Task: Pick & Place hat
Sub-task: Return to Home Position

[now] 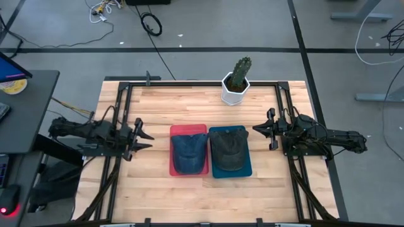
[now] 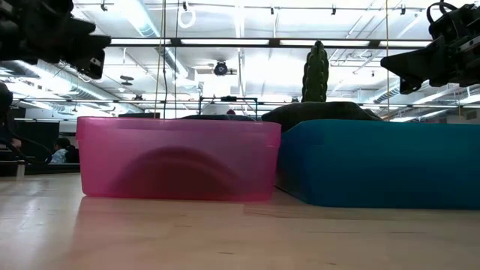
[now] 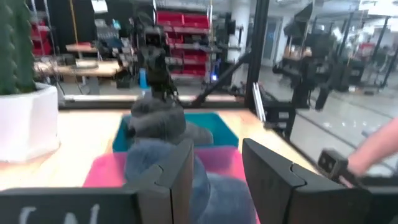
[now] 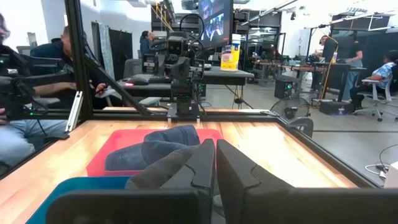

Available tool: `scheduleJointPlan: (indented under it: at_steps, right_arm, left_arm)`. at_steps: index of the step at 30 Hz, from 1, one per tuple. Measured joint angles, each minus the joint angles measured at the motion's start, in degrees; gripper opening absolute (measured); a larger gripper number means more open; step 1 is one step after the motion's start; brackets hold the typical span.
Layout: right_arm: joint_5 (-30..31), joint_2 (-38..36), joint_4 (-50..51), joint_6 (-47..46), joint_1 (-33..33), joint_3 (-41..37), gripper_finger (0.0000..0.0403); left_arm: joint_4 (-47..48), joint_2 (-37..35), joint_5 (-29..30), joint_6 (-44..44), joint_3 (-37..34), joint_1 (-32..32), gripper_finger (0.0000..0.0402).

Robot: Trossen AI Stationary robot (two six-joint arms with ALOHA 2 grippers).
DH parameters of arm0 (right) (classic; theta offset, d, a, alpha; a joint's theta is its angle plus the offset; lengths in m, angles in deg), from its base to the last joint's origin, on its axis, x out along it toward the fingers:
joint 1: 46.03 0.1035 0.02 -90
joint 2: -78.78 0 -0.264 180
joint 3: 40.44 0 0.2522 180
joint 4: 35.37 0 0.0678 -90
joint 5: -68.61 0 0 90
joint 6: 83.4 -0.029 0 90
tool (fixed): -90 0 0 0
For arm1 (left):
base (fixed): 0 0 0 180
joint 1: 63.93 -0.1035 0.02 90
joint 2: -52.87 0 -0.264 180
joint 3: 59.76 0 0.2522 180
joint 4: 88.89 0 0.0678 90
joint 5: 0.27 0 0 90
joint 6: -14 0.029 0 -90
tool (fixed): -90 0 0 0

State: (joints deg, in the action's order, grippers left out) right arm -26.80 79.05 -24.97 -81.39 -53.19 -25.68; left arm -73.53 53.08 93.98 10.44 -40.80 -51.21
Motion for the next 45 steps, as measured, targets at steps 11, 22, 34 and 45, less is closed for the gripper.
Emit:
scheduleJointPlan:
  at_steps: [11,22,34,45]
  right_arm:
    - [0.00,0.00,0.00,0.00,0.02,0.00,0.0020]
    - [0.00,0.00,0.00,-0.02,0.01,0.00,0.0020]
    - [0.00,0.00,0.00,0.00,0.01,0.00,0.0020]
    - [0.00,0.00,0.00,0.00,0.00,0.00,0.0020]
  left_arm:
    - [7.02,0.02,-0.48,0.36,-0.02,0.00,0.0142]
    - [12.38,0.04,-5.62,4.57,0.20,1.39,0.0142]
    - [12.24,0.15,-4.40,4.24,0.15,2.22,0.0142]
    - [11.99,0.15,-4.31,4.24,0.09,2.24,0.0142]
